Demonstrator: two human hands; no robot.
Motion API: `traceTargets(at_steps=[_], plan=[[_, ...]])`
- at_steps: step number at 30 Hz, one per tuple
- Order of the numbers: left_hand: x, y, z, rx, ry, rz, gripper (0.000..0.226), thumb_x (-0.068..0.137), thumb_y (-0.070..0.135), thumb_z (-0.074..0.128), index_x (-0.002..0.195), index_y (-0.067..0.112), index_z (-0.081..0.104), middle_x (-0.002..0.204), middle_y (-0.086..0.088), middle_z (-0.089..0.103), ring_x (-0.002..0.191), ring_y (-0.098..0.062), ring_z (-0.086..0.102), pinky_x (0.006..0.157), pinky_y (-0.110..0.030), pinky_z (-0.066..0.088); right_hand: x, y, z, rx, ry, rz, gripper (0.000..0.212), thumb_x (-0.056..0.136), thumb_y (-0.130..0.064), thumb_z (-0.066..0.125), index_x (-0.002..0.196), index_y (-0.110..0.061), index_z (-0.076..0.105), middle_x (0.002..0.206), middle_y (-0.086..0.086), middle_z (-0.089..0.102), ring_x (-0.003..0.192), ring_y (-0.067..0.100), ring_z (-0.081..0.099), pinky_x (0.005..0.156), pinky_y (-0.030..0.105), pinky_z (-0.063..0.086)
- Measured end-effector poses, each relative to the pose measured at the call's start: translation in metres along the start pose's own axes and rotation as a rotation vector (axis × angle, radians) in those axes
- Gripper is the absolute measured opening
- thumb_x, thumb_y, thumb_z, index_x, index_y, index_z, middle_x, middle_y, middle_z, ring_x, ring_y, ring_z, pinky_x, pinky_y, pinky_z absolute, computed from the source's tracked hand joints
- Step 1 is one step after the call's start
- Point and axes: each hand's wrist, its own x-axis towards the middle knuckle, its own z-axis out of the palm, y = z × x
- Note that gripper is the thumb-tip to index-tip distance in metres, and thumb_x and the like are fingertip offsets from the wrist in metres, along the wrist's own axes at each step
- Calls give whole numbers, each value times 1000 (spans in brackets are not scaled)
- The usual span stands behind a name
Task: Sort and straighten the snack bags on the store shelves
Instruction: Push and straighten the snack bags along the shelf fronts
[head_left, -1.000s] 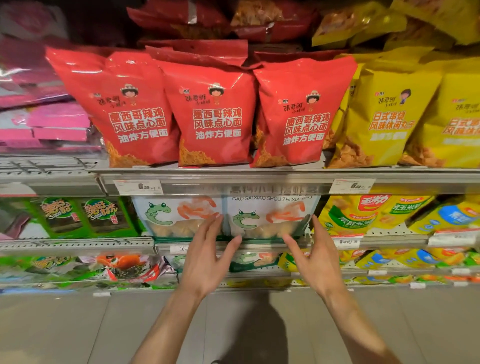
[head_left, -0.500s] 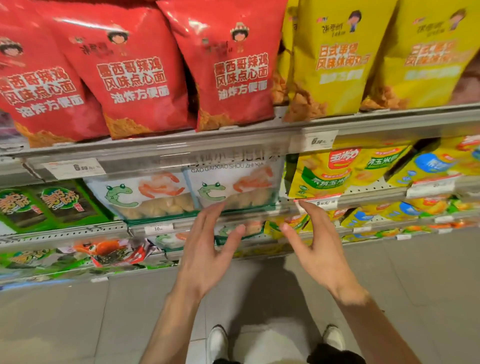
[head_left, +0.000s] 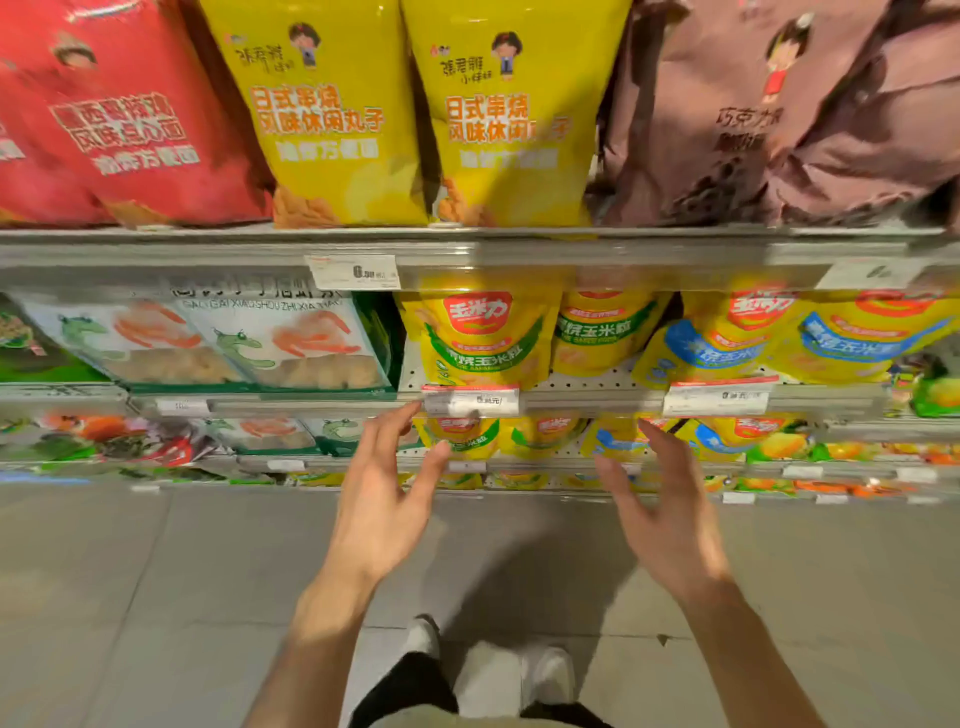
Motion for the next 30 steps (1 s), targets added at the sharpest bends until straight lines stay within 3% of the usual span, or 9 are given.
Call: traceTargets(at_steps=[5,12,17,19,21,23,25,27,30], plan=[[10,18,13,8,-11,5,57,95,54,55,147,31,48,137,7,55,125,-9,54,102,-32,43,13,16,-21,-32,5,19,66,89,-55,63,144,-19,50,139,4,55,132,22,51,106,31,37],[49,10,9,-51,31,-9,51,98,40,63,145,29,49,134,11,51,128,-14,53,107,-37,45,45,-5,-18,-183,87,-56,74,85,-56,60,138,-6,57,119,13,66,113,32,63,91,34,47],[87,-4,8,-51,44,-24,57,97,30,66,149,16,46,145,-3,53,131,-19,53,107,-32,42,85,-29,16,-127,-3,-71,73,87,-55,64,139,-5,55,133,16,62,125,35,59,103,40,48],[96,3,9,-114,53,-44,55,98,26,66,148,25,43,141,12,52,132,-3,50,107,-21,38,100,-42,32,-97,-88,-39,70,91,-50,67,145,-9,51,142,11,57,131,29,55,104,28,45],[108,13,11,-211,35,-41,52,98,14,66,133,39,37,120,34,45,110,32,44,94,3,32,118,-52,49,-71,-146,-4,71,91,-57,65,148,-18,49,143,2,54,126,22,59,93,15,47],[121,20,16,-258,26,-36,59,96,4,66,125,41,31,111,41,39,95,43,37,83,11,28,135,-56,65,-43,-167,11,72,85,-76,55,140,-30,51,137,-7,60,119,18,64,87,29,56],[132,17,24,-290,30,-47,63,95,3,66,132,42,34,114,41,42,98,36,43,88,7,30,144,-62,74,39,-210,54,62,88,-72,56,137,-34,48,129,-11,65,111,19,68,62,27,56],[137,14,29,-332,34,-101,66,95,2,63,144,35,34,117,36,47,108,20,47,98,-7,33,146,-65,78,69,-242,83,56,94,-58,59,141,-32,43,128,-12,64,110,18,67,55,17,48],[139,12,31,-366,62,-128,63,94,-4,57,139,36,38,120,27,54,118,1,54,106,-23,36,146,-65,79,131,-234,80,58,95,-51,64,144,-31,39,132,-10,63,119,15,63,90,38,56]])
